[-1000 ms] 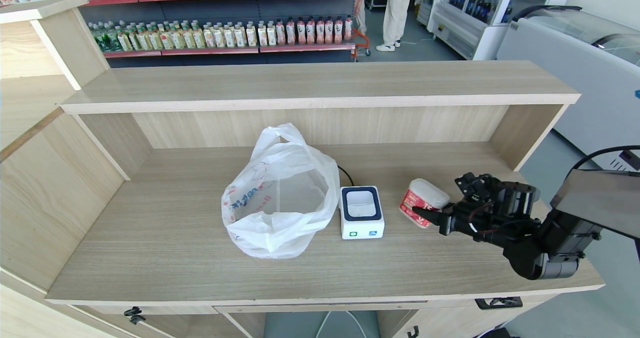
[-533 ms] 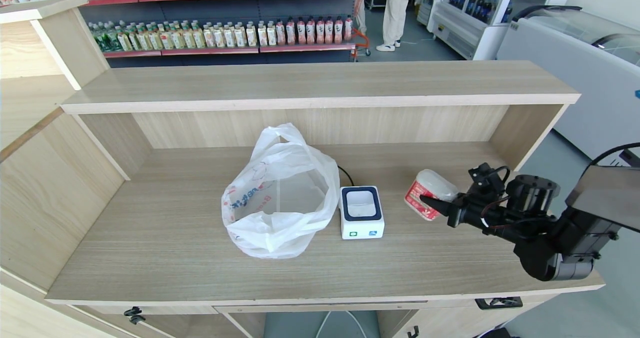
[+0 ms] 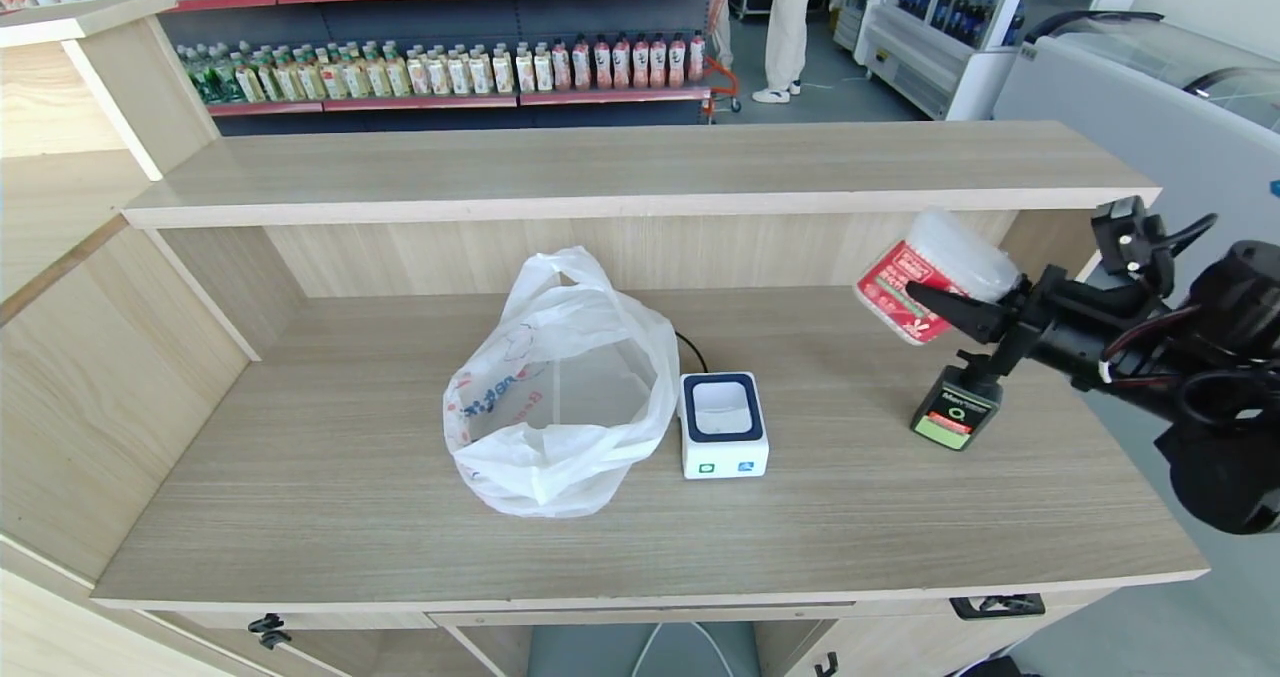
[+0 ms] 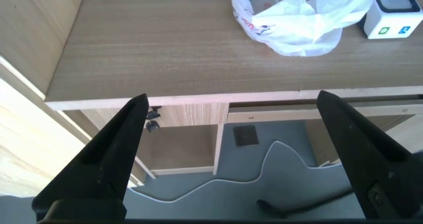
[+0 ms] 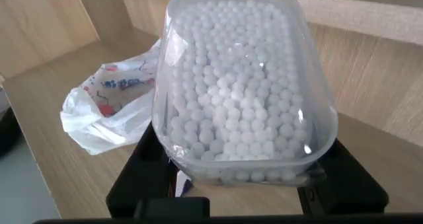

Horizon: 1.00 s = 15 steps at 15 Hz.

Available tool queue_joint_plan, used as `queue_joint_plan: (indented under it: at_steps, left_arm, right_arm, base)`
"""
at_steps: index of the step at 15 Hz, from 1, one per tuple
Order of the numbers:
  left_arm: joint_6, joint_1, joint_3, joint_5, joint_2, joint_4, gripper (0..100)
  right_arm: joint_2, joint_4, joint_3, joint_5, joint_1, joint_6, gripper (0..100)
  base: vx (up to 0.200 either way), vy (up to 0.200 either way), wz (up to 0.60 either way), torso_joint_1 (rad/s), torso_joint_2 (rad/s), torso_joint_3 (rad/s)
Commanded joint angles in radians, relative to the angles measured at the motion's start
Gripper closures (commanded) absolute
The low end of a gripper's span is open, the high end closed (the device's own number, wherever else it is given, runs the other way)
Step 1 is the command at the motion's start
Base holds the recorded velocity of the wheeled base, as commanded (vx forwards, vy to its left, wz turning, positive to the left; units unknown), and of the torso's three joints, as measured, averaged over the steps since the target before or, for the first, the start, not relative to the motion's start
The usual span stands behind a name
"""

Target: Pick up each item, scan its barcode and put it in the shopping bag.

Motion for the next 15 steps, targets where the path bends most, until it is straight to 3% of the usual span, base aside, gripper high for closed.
queue_joint_plan:
  at_steps: [1,4,7,10,13,15]
  left_arm:
    - [-0.001,0.0,0.0,0.0,0.001,-0.001,0]
    - [-0.001,0.0,0.0,0.0,0.001,-0.001,0]
    - [-0.001,0.0,0.0,0.0,0.001,-0.001,0]
    - [-0.002,0.0,0.0,0.0,0.001,-0.001,0]
    - [-0.001,0.0,0.0,0.0,0.001,-0.001,0]
    - [-0.001,0.0,0.0,0.0,0.001,0.0,0]
  right_arm:
    - [-0.309,-0.003,0.059,0.086,-0.037,0.016,100]
    - [-0.487,-0.003,0.12,0.165,-0.004,0.052,100]
    - [-0.698,-0.003,0.271,0.201,0.127,0.03,100]
    - [-0.859,0.02,0.352,0.336,0.135,0.029,100]
    - [-0.919,0.018,0.422,0.353,0.135,-0.002,100]
    - [-0.888,0.024,0.419,0.352,0.136,-0.096,100]
  base:
    - [0.0,0.0,0.0,0.0,0.0,0.0]
    - [0.0,0.0,0.0,0.0,0.0,0.0]
    - [0.0,0.0,0.0,0.0,0.0,0.0]
    - [0.0,0.0,0.0,0.0,0.0,0.0]
    - [0.0,0.0,0.0,0.0,0.0,0.0]
    - [0.0,0.0,0.0,0.0,0.0,0.0]
